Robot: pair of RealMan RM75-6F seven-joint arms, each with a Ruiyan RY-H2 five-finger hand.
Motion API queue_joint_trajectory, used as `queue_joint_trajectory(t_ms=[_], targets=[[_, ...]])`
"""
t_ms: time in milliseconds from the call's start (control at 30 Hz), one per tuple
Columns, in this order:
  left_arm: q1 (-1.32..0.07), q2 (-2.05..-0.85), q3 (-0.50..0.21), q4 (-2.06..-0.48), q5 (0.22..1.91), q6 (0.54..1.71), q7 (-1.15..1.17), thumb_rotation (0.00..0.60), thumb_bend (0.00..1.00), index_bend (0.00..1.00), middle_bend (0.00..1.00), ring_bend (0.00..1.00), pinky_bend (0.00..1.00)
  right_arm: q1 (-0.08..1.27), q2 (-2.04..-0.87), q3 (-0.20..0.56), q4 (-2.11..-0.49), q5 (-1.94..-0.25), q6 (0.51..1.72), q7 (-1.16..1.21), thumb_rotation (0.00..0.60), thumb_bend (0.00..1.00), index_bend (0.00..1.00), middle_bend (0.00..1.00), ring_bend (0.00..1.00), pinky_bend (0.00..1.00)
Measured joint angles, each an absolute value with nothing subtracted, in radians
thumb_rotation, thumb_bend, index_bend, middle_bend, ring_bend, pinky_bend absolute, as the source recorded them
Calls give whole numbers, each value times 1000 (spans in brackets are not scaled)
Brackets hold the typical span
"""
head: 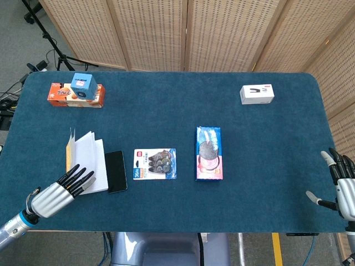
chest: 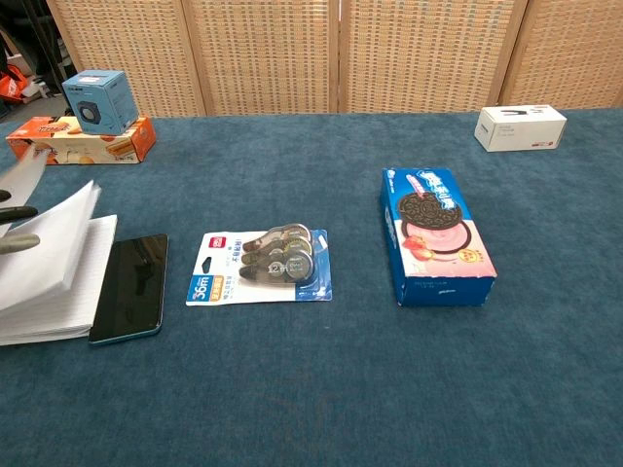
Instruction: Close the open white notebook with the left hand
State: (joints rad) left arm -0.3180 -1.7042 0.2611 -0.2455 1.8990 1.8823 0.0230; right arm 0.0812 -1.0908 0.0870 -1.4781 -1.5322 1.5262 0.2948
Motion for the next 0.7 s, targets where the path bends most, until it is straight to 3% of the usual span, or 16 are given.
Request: queue_joint_trajectory(t_ms=[100, 400, 533, 700], targets=[[-340, -1690, 259, -265, 1903, 1906, 37, 600, 76, 0, 0, 0, 0, 82, -1090, 87, -1479, -1531, 1524, 295, 600, 0, 0, 0, 0, 0], [-343, -1652, 220, -355, 1867, 1961, -48, 600, 60, 0, 0, 0, 0, 82, -1088, 87, -1479, -1528, 1521, 301, 600, 0, 0, 0, 0, 0], [-331, -1625, 171, -458, 1804, 1969, -150, 600, 61, 0, 0, 0, 0, 82, -1088, 87, -1480, -1528, 1522, 300, 600, 0, 0, 0, 0, 0], [-305, -1535, 122, -726, 1706, 1911, -228, 600, 88, 0, 0, 0, 0, 83, -1092, 86, -1480, -1531, 1521, 286, 600, 0, 0, 0, 0, 0]])
